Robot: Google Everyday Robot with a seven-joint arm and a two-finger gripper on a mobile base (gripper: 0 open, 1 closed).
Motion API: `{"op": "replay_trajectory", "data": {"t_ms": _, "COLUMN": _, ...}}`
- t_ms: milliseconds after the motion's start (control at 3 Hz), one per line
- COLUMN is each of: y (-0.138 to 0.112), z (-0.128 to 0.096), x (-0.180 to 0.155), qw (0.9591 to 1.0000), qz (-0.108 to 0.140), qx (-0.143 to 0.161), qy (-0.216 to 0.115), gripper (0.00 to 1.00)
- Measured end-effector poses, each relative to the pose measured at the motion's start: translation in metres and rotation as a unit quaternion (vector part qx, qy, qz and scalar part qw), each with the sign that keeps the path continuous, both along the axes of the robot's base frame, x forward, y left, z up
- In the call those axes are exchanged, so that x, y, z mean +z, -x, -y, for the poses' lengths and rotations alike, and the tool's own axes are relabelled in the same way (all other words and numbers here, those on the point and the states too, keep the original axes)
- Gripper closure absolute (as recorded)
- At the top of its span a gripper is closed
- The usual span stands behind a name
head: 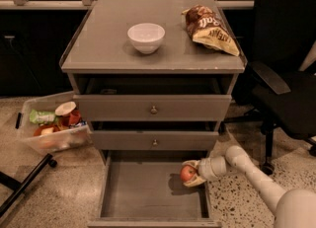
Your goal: Pick apple from bottom drawer and place on counter
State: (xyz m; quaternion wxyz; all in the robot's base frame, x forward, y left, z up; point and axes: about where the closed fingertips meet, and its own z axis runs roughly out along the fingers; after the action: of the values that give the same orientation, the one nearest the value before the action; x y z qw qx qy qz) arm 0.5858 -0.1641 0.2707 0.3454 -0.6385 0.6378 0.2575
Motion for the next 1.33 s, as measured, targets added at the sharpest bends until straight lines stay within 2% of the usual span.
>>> {"op": "replay_trajectory", "data": {"t_ms": 333, "y": 0.049, "z": -0.009, "x": 0.039, "qw": 0.9928, "qz": 0.018, "qx": 0.116, "qy": -0.024, "gripper": 1.00}}
{"op": "replay_trajectory", "data": {"t_ms": 667, "y": 0.078, "z": -0.010, "x": 0.100, "qw": 0.9833, "qz": 0.066, "qx": 0.165, "qy": -0.040, "gripper": 1.00}}
{"op": "replay_trajectory", "data": {"t_ms": 1000, "y": 0.084, "z": -0.013, "x": 0.177, "qw": 0.9761, "qz": 0.128, "qx": 0.170, "qy": -0.044, "gripper": 1.00}}
{"op": "replay_trajectory", "data": {"t_ms": 1333, "y": 0.079, "z": -0.010, "x": 0.258, "qw": 0.9729, "qz": 0.167, "qx": 0.152, "qy": -0.051, "gripper": 1.00}}
